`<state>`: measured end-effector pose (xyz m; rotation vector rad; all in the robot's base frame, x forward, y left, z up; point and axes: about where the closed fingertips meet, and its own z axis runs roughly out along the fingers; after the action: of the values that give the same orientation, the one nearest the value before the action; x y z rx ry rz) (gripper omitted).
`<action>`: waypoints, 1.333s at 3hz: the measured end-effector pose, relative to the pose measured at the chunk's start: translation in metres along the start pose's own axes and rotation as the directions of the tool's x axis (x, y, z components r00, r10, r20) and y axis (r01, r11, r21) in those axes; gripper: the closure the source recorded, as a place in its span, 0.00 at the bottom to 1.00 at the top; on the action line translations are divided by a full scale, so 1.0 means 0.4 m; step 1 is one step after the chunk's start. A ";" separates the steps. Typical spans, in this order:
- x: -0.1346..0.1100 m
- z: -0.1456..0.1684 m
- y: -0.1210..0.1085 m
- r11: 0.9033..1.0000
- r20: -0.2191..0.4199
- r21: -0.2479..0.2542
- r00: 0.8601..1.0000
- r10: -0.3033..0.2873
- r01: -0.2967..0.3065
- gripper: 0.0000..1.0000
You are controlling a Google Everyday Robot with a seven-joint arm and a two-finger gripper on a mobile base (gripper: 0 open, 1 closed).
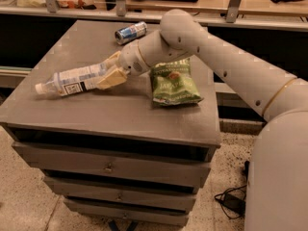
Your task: Move blue plastic bottle near redbull can
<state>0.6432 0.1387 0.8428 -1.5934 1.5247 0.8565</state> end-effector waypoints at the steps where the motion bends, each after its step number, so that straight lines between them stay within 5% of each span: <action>1: 0.025 -0.055 0.013 0.998 0.053 0.061 0.998 0.023 -0.026 0.97; 2: 0.052 -0.117 0.020 0.990 0.071 0.132 0.996 0.045 -0.055 1.00; 3: 0.078 -0.200 0.031 0.962 0.043 0.257 0.995 0.088 -0.096 1.00; 4: 0.059 -0.265 0.038 0.915 0.023 0.388 0.993 0.115 -0.115 1.00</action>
Offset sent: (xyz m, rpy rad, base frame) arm -0.0102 -0.0915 0.0096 0.1034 -0.0409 -0.2368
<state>0.6260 0.0345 0.8730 -1.2234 1.6798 0.5675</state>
